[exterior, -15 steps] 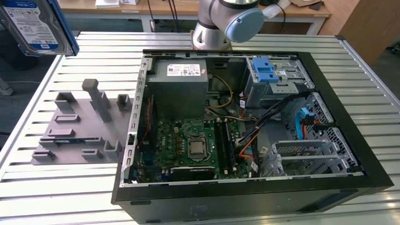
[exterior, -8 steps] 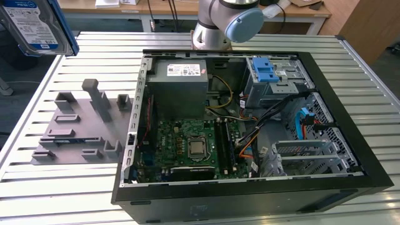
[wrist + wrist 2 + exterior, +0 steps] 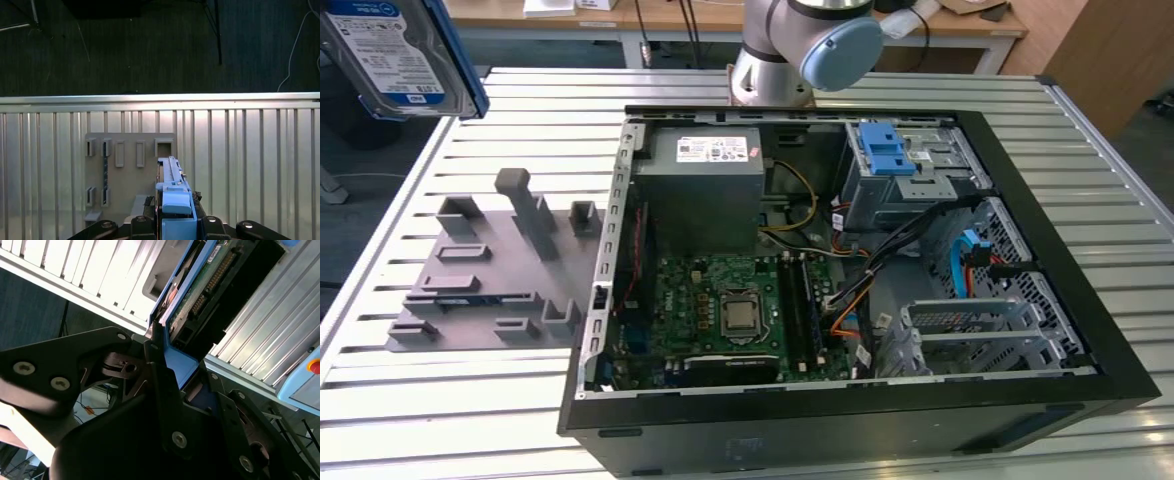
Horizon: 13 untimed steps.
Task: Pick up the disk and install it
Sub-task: 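Pick up the disk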
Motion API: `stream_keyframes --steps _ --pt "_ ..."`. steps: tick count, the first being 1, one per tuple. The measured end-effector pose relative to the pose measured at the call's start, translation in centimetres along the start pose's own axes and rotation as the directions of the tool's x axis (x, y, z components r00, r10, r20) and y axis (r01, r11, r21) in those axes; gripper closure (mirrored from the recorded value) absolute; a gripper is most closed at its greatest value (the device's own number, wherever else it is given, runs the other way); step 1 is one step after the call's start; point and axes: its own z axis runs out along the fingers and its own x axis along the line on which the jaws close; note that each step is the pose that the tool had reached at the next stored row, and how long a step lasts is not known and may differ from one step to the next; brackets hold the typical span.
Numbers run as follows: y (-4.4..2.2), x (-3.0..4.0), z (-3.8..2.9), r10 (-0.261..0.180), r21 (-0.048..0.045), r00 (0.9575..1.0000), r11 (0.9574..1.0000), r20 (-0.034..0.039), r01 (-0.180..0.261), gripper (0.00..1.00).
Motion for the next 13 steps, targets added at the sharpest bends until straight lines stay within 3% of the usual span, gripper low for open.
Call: stream_keyframes --steps 8,13 --pt "-0.07 0.0 0.0 0.0 0.0 1.0 1.0 0.0 0.0 0.64" --pt "-0.59 0.0 0.01 0.0 0.0001 1.0 1.0 0.0 0.0 0.64"
